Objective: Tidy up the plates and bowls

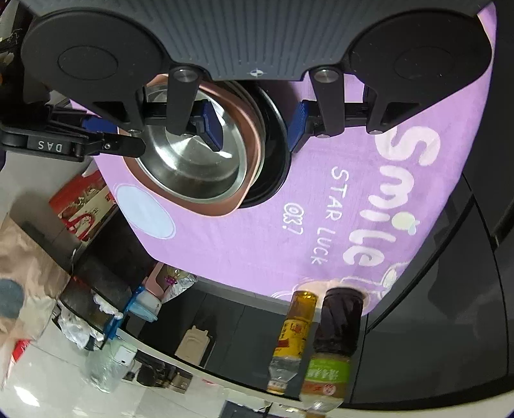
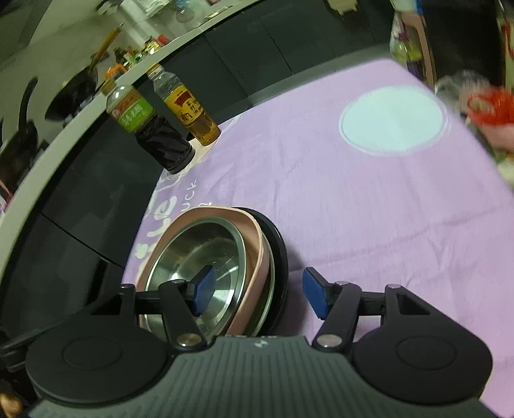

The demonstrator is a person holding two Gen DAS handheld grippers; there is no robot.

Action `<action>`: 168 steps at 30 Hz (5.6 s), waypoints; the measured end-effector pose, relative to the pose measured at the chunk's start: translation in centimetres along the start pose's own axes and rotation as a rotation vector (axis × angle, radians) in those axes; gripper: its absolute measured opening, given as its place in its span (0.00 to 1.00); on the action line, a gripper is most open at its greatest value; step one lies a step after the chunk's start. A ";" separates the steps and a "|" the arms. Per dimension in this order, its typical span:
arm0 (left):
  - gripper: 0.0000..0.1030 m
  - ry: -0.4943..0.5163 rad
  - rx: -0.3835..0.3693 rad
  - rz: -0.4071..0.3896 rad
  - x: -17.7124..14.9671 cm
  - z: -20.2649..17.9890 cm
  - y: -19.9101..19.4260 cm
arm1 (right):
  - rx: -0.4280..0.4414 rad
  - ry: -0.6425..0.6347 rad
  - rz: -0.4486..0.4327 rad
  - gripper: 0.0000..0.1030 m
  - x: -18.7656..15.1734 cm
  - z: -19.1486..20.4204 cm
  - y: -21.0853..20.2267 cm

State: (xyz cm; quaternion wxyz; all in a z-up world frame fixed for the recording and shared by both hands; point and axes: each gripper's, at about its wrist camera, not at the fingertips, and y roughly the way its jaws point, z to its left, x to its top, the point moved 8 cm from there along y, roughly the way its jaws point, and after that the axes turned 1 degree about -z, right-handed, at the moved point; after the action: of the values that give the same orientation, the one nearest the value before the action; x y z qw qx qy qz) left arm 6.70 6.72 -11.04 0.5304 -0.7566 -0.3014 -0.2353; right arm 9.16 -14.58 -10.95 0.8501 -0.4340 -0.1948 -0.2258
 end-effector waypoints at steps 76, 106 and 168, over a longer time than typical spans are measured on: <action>0.52 0.012 -0.066 0.073 -1.2 -0.3 4.1 | -0.152 -0.232 -0.093 0.57 -1.5 2.4 3.0; 0.50 0.091 0.004 0.031 3.2 -1.1 7.3 | -0.171 -0.300 -0.121 0.54 2.8 3.3 4.2; 0.39 -0.038 -0.151 0.035 5.2 -1.6 7.3 | 0.004 -0.161 -0.069 0.32 4.7 0.8 3.6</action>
State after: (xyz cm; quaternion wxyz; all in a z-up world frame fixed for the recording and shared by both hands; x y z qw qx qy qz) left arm 15.50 4.43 -11.80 0.4701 -0.8040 -0.2793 -0.2337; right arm 14.92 -13.11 -10.36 0.8244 -0.4420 -0.2777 -0.2190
